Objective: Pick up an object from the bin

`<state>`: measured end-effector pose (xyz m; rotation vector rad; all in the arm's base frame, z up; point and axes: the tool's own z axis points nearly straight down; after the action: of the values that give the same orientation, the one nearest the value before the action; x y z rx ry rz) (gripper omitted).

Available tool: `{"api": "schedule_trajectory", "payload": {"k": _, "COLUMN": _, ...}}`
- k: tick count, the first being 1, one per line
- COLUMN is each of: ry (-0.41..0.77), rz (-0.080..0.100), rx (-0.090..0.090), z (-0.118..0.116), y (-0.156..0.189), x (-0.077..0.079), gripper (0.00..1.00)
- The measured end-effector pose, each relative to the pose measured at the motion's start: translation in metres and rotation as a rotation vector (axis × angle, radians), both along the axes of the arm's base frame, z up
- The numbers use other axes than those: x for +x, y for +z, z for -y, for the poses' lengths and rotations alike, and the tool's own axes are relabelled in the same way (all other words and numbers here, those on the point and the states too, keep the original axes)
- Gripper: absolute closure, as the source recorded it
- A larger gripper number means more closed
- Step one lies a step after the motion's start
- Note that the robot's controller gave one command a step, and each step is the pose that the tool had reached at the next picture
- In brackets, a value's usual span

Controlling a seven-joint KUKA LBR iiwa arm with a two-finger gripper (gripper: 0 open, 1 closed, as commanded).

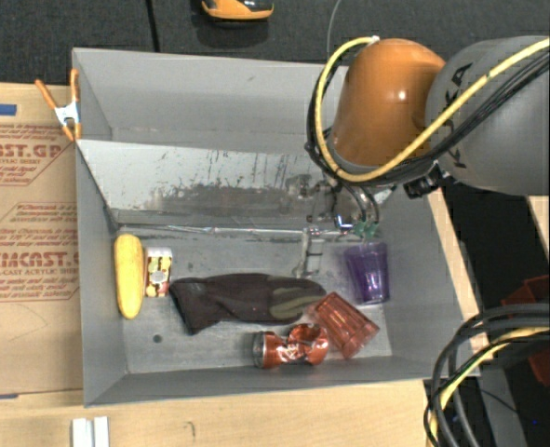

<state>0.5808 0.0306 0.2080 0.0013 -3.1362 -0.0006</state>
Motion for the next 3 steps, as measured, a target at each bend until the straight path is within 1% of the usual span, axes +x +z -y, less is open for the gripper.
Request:
{"api": "schedule_trajectory", "payload": {"k": 1, "ry": 0.000, "rz": 0.008, "rx": 0.000, "z": 0.000, "y": 0.005, "x": 0.001, "gripper": 0.00}}
{"api": "schedule_trajectory", "payload": {"k": 2, "ry": -0.042, "rz": 0.012, "rx": 0.001, "z": -0.005, "y": -0.047, "x": -0.034, "gripper": 0.00}}
{"api": "schedule_trajectory", "payload": {"k": 3, "ry": 0.018, "rz": 0.005, "rx": 0.000, "z": 0.010, "y": -0.082, "x": -0.050, "gripper": 0.00}}
